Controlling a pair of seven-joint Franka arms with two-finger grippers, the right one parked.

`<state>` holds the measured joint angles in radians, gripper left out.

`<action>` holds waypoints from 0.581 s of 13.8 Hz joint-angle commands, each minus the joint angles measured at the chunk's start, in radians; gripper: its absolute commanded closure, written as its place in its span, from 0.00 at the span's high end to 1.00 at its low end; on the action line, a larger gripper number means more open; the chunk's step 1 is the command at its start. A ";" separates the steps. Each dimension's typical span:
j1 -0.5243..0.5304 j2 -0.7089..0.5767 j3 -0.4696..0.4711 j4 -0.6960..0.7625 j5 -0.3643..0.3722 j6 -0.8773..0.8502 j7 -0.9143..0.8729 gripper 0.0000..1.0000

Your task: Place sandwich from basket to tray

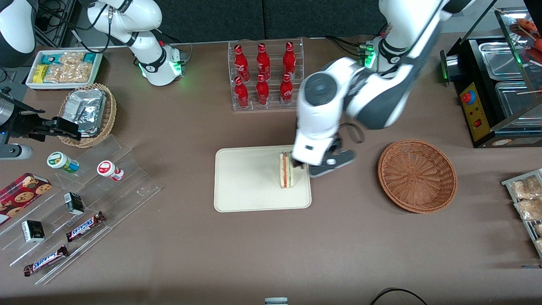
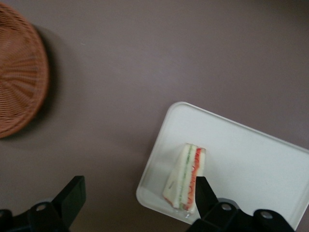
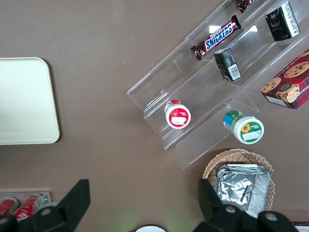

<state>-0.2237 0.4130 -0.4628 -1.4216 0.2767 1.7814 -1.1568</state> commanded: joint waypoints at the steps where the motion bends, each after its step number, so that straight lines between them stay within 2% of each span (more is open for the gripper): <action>1: 0.088 -0.121 -0.004 -0.023 -0.043 -0.095 0.049 1.00; 4: 0.157 -0.175 -0.002 -0.023 -0.047 -0.166 0.141 1.00; 6: 0.204 -0.203 0.000 -0.025 -0.083 -0.201 0.228 1.00; 8: 0.210 -0.224 0.041 -0.025 -0.091 -0.252 0.323 1.00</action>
<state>-0.0285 0.2308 -0.4529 -1.4231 0.2143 1.5690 -0.9189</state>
